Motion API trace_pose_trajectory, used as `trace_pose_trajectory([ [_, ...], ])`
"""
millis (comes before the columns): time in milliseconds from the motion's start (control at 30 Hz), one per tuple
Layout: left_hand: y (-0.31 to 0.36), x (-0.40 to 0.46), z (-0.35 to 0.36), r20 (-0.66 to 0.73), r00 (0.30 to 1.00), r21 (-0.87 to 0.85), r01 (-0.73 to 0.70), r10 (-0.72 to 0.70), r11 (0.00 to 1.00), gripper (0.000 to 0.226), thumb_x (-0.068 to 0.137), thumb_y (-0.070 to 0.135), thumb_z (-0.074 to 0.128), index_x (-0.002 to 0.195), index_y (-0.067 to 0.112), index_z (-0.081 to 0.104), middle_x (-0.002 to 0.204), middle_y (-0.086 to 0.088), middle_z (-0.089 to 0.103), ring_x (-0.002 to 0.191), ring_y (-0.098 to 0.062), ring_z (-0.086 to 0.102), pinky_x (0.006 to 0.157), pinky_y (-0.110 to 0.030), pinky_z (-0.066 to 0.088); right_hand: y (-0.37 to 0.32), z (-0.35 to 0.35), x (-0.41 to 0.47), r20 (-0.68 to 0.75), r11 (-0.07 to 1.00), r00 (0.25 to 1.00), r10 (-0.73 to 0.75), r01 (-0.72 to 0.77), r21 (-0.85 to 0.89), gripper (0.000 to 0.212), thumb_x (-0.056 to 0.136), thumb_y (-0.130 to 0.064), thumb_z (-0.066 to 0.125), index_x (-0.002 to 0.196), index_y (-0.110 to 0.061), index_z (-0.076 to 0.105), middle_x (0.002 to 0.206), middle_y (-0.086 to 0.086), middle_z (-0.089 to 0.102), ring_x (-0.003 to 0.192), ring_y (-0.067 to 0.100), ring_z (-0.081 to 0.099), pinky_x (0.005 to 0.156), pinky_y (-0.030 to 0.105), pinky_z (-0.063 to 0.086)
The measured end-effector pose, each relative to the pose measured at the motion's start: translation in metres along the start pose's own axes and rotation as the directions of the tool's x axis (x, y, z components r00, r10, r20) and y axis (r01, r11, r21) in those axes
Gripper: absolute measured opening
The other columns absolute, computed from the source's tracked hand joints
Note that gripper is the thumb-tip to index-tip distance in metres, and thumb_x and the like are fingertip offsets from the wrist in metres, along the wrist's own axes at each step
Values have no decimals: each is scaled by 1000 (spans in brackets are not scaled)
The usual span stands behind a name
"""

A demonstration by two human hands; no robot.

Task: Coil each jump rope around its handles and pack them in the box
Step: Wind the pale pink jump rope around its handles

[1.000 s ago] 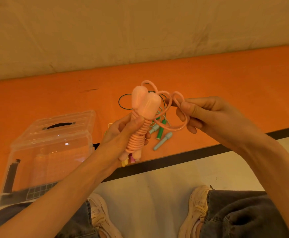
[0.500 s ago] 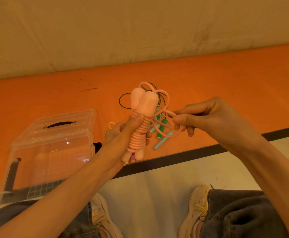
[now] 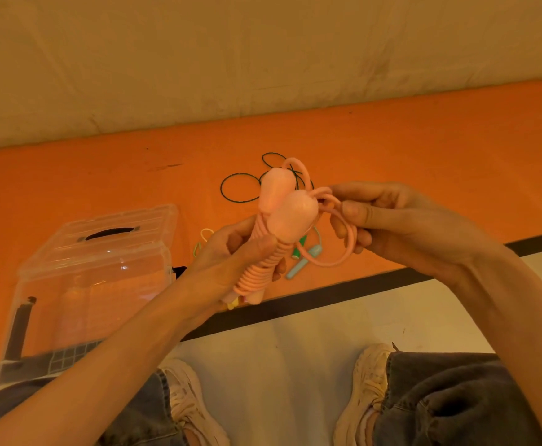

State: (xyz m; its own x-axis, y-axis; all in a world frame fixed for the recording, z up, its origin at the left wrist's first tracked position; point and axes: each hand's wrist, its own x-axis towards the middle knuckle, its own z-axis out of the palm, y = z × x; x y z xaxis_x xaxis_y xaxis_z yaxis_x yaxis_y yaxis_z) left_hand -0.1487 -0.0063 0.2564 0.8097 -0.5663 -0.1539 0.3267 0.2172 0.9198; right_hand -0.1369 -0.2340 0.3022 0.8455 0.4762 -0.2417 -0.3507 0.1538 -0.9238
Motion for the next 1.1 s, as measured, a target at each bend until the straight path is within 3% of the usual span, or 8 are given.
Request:
trace_pose_trajectory([
  [100,0,-1,0,70,997,-21,18,-16,1000,46,57,58,82,92,29,74,76,-2,67,69,-11,63,65,-22,53,1,-5,-2,127,995,992,-5,-8,97,38,73,-16,67,111,-14,71,68,5,62,53,8,52,55,16,49],
  [267,-2,-1,-3,122,991,15,49,-51,999,53,59,58,81,99,24,72,78,-5,66,69,-13,63,65,-23,53,1,-9,-4,214,1000,977,3,-5,8,41,73,-20,71,115,-19,70,71,3,61,56,6,51,57,17,47],
  [500,-2,-2,-5,270,953,38,135,-140,990,55,60,60,81,100,22,70,79,-6,66,69,-14,61,65,-27,50,1,-12,-7,431,998,902,18,-41,44,52,85,-11,66,135,-13,52,77,2,64,63,4,57,60,15,49],
  [633,-5,-4,-4,318,939,0,137,-130,991,48,64,54,81,101,24,71,80,-2,67,70,-12,62,65,-22,51,-2,-15,-9,452,1000,892,25,-28,-1,47,83,-10,69,129,-13,57,79,5,63,64,9,57,58,15,49],
  [867,-7,0,-5,284,948,-15,153,-142,988,58,62,56,82,104,18,69,78,-5,65,68,-14,61,65,-28,48,-5,-11,-10,432,999,901,34,-35,-5,50,81,-10,70,125,-7,47,78,2,68,63,7,64,53,14,49],
  [1100,-2,-1,-2,271,953,41,126,-133,991,56,59,57,83,103,23,71,82,-1,68,70,-12,63,66,-24,52,-7,-10,-11,287,995,957,46,-19,-93,29,74,-13,73,102,-21,69,70,10,68,51,13,59,49,16,50],
])
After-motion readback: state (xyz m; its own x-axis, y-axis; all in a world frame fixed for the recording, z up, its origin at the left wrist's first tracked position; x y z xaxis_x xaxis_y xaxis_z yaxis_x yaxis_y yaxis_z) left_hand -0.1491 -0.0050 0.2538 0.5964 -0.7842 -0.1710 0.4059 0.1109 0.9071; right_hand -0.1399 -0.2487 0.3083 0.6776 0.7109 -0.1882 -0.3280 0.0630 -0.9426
